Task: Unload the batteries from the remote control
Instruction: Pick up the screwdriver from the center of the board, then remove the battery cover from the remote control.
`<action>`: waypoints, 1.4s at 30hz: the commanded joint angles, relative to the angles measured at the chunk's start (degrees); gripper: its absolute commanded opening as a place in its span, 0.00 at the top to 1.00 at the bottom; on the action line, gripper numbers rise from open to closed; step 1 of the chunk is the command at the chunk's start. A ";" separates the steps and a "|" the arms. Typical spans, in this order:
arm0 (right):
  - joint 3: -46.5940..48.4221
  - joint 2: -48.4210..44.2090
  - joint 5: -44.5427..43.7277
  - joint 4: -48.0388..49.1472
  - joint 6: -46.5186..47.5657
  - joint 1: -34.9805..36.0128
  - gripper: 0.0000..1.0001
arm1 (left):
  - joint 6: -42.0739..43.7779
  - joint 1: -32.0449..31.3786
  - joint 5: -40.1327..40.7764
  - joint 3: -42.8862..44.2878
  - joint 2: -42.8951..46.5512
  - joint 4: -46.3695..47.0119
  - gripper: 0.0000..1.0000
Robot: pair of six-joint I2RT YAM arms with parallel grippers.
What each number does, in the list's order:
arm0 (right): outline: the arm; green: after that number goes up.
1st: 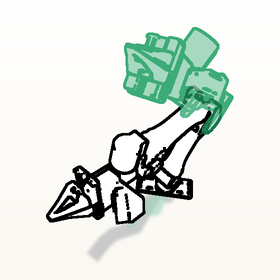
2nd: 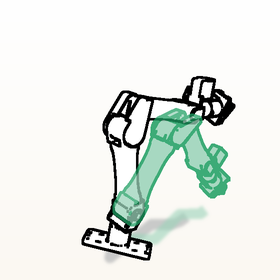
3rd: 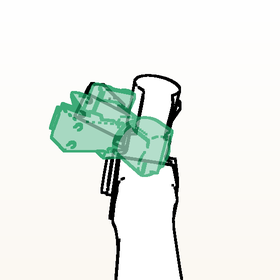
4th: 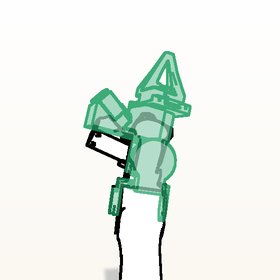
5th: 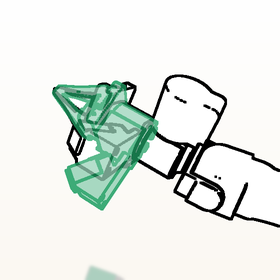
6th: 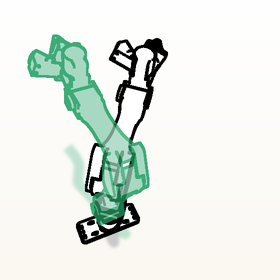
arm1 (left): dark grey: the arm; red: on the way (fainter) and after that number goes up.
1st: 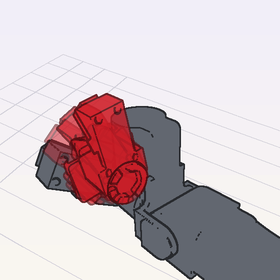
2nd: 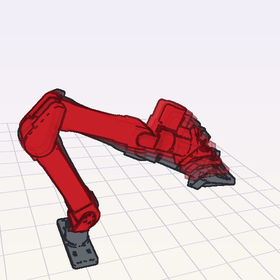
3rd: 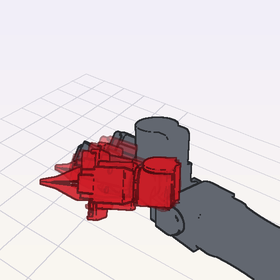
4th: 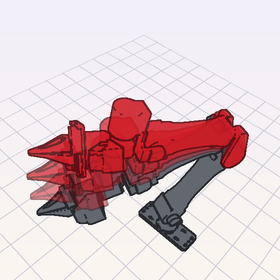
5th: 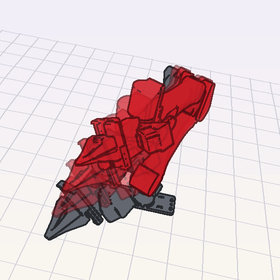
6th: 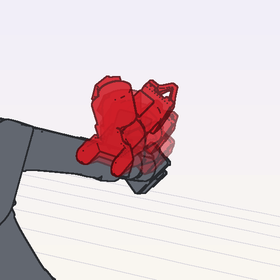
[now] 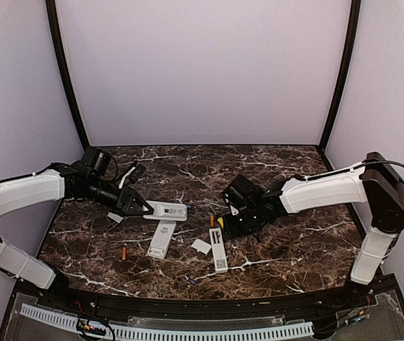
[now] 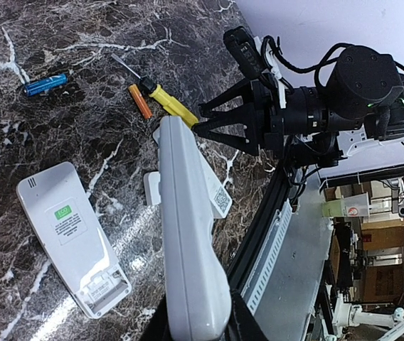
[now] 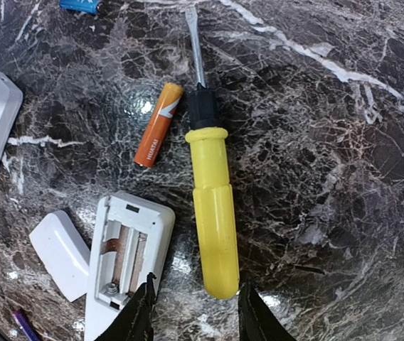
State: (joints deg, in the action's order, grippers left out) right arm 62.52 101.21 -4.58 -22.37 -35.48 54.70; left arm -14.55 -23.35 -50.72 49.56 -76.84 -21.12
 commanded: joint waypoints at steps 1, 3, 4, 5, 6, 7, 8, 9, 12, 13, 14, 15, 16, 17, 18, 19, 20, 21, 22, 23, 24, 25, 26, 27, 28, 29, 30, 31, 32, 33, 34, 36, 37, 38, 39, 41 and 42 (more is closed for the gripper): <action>2.16 2.80 -1.75 -1.43 2.12 -0.16 0.63 | 1.54 0.41 1.60 1.79 0.72 -1.78 1.00; 2.66 3.62 -2.34 -1.60 2.49 -0.14 0.64 | 1.45 0.41 1.72 1.70 0.82 -1.73 1.00; 2.94 4.03 -2.62 -1.57 2.74 -0.14 0.65 | 1.45 0.41 1.74 1.65 0.82 -1.73 1.00; 3.22 4.42 -2.89 -1.69 3.06 -0.12 0.66 | 1.43 0.41 1.69 1.67 0.81 -1.73 1.00; 3.58 4.77 -3.21 -1.91 3.16 -0.12 0.67 | 1.44 0.41 1.64 1.68 0.81 -1.73 1.00; 3.77 5.05 -3.41 -1.94 3.48 -0.12 0.67 | 1.45 0.41 1.67 1.68 0.86 -1.77 1.00; 3.98 5.31 -3.63 -1.94 3.73 -0.12 0.67 | 1.45 0.41 1.59 1.64 0.85 -1.78 1.00; 4.15 5.67 -3.86 -1.89 3.94 -0.12 0.67 | 1.43 0.41 1.59 1.61 0.87 -1.75 1.00; 4.62 6.84 -4.88 -2.29 4.11 -0.13 0.72 | 1.59 0.41 1.24 1.67 0.92 -1.74 1.00; 4.70 7.15 -5.15 -2.35 4.06 -0.14 0.75 | 1.64 0.41 1.32 1.68 0.95 -1.75 1.00; 4.71 7.31 -5.44 -2.29 4.03 -0.12 0.78 | 1.72 0.41 1.39 1.68 0.98 -1.83 1.00; 4.60 7.29 -5.59 -2.12 3.95 -0.16 0.81 | 1.94 0.41 1.49 1.68 0.98 -1.88 1.00; 4.38 7.14 -5.68 -1.83 3.87 -0.17 0.85 | 2.00 0.41 1.45 1.68 0.88 -1.94 1.00; 4.17 6.89 -5.82 -1.52 3.74 -0.12 0.90 | 2.29 0.41 1.43 1.72 0.80 -2.13 1.00; 3.92 6.45 -5.86 -1.20 3.63 -0.18 0.94 | 2.44 0.41 1.29 1.87 0.63 -2.24 1.00; 3.70 5.91 -5.91 -1.09 3.59 -0.27 0.99 | 2.73 0.41 1.17 1.90 0.50 -2.54 1.00; 3.48 5.21 -6.16 -1.15 3.58 -0.36 1.00 | 2.93 0.41 0.98 2.04 0.19 -2.66 1.00; 3.30 4.34 -6.46 -1.45 3.58 -0.38 1.00 | 3.27 0.41 0.89 2.17 0.06 -2.99 1.00; 3.23 3.31 -6.81 -2.18 3.77 -0.46 1.00 | 3.57 0.41 0.75 2.37 -0.23 -3.15 1.00; 3.10 1.90 -6.93 -3.07 4.11 -0.53 1.00 | 3.79 0.41 0.47 2.47 -0.37 -3.45 1.00; 2.99 0.16 -6.89 -4.00 4.68 -0.53 1.00 | 4.71 0.41 -0.36 2.80 -0.76 -3.68 1.00; 2.83 -1.77 -6.40 -5.10 5.67 -0.48 1.00 | 5.32 0.41 -0.84 3.12 -1.23 -4.52 1.00; 2.48 -4.08 -5.33 -6.39 7.41 -0.47 1.00 | 6.18 0.41 -2.03 3.64 -1.53 -4.97 1.00; 2.06 -6.24 -4.33 -7.53 8.65 -0.35 1.00 | 6.36 0.41 -3.62 3.93 -2.21 -5.33 1.00; 1.68 -8.88 -3.40 -8.87 10.04 0.00 1.00 | 6.63 0.41 -4.66 4.03 -2.63 -5.46 1.00; 1.15 -11.37 -1.15 -10.07 11.58 0.31 1.00 | 6.81 0.41 -6.24 4.27 -3.63 -6.07 1.00; 0.76 -13.66 0.87 -11.28 13.19 1.02 1.00 | 7.18 0.41 -6.89 4.38 -4.13 -6.45 1.00; 0.53 -15.72 3.14 -12.52 14.60 1.73 1.00 | 7.35 0.41 -7.21 4.53 -4.95 -7.17 1.00; 0.59 -17.27 4.93 -14.17 15.47 2.57 1.00 | 7.80 0.41 -7.12 4.64 -5.32 -7.57 1.00; 0.97 -18.67 6.23 -16.00 16.12 4.08 1.00 | 8.10 0.41 -6.52 4.90 -5.88 -8.35 1.00; 1.58 -19.09 6.71 -17.79 16.38 5.19 1.00 | 8.43 0.41 -6.33 5.01 -6.05 -8.60 1.00; 3.45 -18.97 7.00 -22.00 16.73 6.98 1.00 | 8.49 0.41 -6.08 5.15 -6.27 -8.82 1.00; 4.49 -18.36 7.05 -23.54 16.88 7.77 1.00 | 8.48 0.41 -6.04 5.21 -6.36 -8.82 1.00; 5.64 -17.57 7.16 -25.04 17.04 8.61 1.00 | 8.48 0.41 -6.01 5.16 -6.38 -8.79 1.00; 6.67 -16.51 7.29 -26.16 17.36 9.35 1.00 | 8.44 0.41 -6.16 5.10 -6.39 -8.81 1.00; 8.81 -14.06 7.47 -28.07 18.18 10.90 1.00 | 8.48 0.41 -6.29 5.03 -6.47 -8.86 1.00; 9.79 -12.81 7.20 -28.69 18.51 11.48 1.00 | 8.48 0.41 -6.22 4.98 -6.48 -8.98 1.00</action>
State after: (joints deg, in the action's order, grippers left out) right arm 68.62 84.27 1.45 -44.31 -19.53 64.10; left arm -7.64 -23.35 -54.74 53.28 -83.74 -28.34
